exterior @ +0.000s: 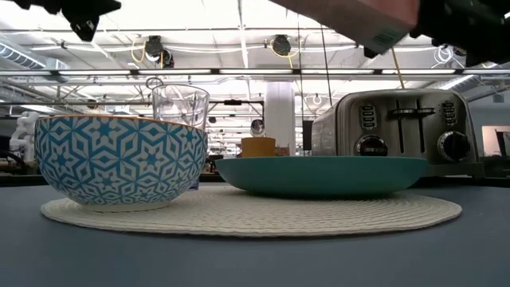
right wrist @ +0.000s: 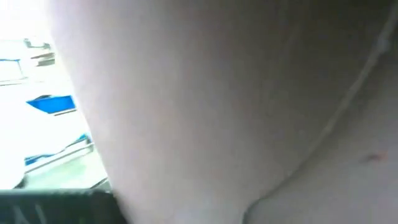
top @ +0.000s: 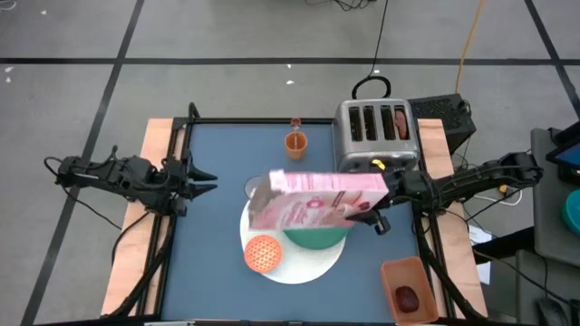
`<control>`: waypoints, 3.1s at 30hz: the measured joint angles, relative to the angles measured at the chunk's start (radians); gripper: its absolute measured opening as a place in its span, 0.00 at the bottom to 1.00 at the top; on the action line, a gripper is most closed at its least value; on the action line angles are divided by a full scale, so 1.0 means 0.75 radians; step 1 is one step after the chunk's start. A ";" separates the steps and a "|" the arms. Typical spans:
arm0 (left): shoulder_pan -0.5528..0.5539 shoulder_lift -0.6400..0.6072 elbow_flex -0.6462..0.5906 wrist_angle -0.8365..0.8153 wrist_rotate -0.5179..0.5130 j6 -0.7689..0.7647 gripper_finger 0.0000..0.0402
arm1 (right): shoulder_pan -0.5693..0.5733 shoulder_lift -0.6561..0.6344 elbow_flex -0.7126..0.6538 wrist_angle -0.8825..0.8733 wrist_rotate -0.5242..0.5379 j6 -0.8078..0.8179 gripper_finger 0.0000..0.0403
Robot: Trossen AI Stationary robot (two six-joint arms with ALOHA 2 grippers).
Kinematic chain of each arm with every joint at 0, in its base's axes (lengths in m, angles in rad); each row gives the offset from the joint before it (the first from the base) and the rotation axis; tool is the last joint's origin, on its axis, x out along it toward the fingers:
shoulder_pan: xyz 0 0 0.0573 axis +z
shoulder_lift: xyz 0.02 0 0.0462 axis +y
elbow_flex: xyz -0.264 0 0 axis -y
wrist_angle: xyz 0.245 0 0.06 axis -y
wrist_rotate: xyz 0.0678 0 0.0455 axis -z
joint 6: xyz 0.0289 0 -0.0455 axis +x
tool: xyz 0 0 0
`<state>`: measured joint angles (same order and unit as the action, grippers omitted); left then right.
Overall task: Arrange a breakfast setting
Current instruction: Pour the cereal into the orange patterned bowl
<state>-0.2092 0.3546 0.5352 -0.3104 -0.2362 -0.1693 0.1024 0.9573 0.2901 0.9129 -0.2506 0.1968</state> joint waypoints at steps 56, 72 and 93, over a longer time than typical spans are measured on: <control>0.000 -0.011 -0.092 0.138 -0.001 -0.024 0.29 | 0.128 0.000 0.065 -0.612 0.054 -0.011 0.54; 0.000 -0.011 -0.092 0.137 -0.001 -0.013 0.29 | 0.128 0.001 0.069 -0.636 0.054 -0.044 0.54; 0.000 -0.011 -0.092 0.136 -0.001 -0.014 0.29 | 0.126 0.001 0.298 -1.017 0.056 -0.165 0.54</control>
<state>-0.2089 0.3466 0.4664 -0.2081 -0.2367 -0.1795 0.1968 0.9577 0.5133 0.1503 -0.2085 0.0733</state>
